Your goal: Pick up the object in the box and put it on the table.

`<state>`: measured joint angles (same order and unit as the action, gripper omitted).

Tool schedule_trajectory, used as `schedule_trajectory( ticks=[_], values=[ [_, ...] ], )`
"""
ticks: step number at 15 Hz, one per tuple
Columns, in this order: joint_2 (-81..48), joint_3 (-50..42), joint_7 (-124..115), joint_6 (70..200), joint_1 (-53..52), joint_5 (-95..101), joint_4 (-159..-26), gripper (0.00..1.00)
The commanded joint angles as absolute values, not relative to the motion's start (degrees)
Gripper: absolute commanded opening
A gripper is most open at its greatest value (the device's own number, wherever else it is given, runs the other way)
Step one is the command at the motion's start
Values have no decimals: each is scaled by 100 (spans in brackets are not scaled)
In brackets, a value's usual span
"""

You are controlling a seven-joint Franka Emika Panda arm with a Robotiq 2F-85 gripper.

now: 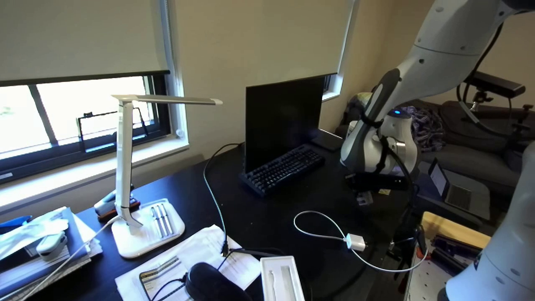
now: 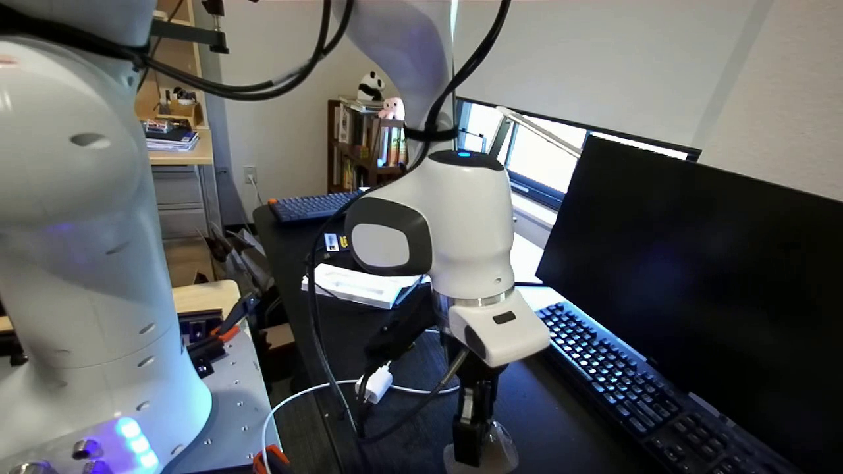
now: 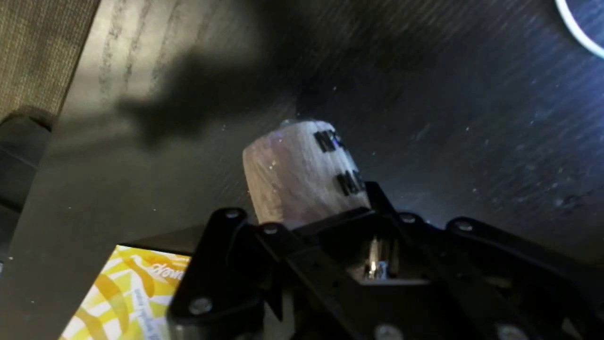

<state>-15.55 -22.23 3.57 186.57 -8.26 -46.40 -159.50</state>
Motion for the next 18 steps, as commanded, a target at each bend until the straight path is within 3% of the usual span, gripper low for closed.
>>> schedule_trajectory(
  ticks=[1, 5, 10, 12, 14, 18],
  values=[
    [-1741, -2800, 1013, 18403, -1589, -4489, -15950, 26],
    [-1962, -3422, 1302, 18794, -2459, -4699, -15946, 51],
    [-1020, -3765, 1377, 19412, -2679, -4776, -16241, 82],
    [-1124, -3935, 1948, 19086, -2775, -5166, -15901, 95],
    [-987, -4165, 2552, 18689, -2955, -5373, -15914, 100],
    [-1070, -4741, 3545, 17832, -3574, -5776, -15891, 100]
  ],
)
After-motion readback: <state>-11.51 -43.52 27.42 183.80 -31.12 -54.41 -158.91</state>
